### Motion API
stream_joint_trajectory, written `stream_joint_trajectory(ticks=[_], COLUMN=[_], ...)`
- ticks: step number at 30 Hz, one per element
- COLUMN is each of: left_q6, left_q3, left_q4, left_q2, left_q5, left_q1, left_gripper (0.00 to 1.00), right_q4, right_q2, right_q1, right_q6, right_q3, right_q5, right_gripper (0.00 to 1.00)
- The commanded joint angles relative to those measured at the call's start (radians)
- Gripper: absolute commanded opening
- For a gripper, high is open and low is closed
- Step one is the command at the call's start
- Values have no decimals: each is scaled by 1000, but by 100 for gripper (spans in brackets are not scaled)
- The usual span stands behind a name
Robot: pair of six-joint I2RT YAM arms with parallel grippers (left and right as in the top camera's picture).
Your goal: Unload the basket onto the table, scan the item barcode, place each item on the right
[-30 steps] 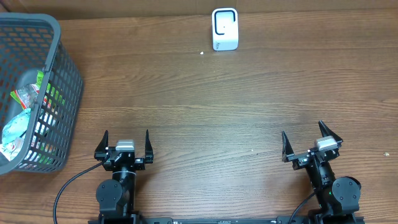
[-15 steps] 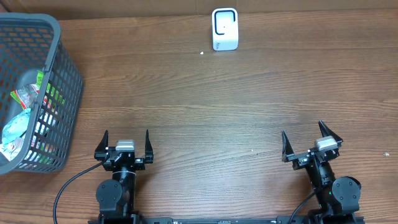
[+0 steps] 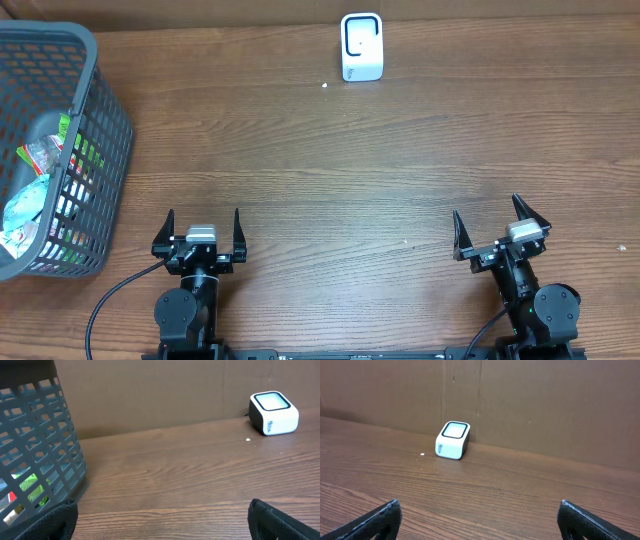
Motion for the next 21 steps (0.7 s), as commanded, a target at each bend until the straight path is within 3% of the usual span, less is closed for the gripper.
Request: stream_joint_trajectory(ticks=[1,13,18,21], left_q6=[-6,-7,-17,-51], left_q3=[-4,-4,5,60], left_q4=[3,10,36,22], left_q2=[-11,-11,-11,-5], left_q5=[2,0,159,182], left_q1=[-6,-6,-6,-6], left_gripper=[100,100,100,100], right_q4=[6,5,5,5], right_q2=[-10,-10,-10,-10], right_q1=[-7,-7,-7,-7], right_q6=[0,0,0,0], right_q3=[-11,-11,-11,-11], right_q5=[-5,-5,-5,-5], right_gripper=[100,100,100,100])
